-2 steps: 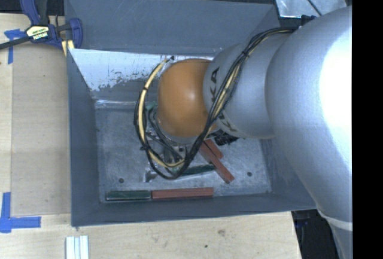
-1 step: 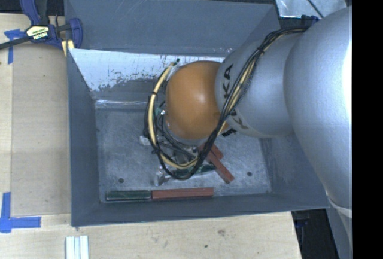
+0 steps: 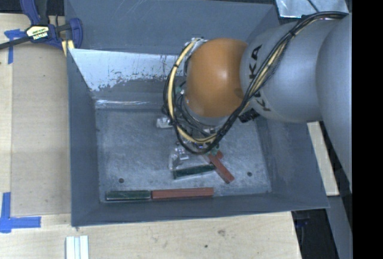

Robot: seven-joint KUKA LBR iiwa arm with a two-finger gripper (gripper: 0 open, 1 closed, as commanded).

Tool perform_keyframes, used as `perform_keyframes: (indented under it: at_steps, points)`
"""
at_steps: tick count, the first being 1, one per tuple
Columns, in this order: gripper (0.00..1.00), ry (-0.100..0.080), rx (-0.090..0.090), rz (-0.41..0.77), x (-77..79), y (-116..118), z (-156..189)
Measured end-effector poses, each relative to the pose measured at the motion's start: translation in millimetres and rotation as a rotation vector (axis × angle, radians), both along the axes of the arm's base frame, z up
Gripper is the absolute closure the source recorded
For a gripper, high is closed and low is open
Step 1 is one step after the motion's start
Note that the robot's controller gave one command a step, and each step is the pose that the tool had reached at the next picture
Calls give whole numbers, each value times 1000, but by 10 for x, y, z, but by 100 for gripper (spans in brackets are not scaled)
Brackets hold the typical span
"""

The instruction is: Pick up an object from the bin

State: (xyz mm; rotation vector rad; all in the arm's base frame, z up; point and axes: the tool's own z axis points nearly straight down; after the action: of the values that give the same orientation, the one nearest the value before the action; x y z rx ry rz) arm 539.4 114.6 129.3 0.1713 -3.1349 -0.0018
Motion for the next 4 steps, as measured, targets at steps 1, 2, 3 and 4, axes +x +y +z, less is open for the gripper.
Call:
perform_keyframes:
  at_steps: [1,2,3,4]
  points:
    - [0,-11,0,-181,117,-196,37]
    - [0,-5,-1,54,-26,-346,-164]
    - [0,-4,0,377,-131,-618,-313]
    - [100,-3,0,326,-424,-911,-441]
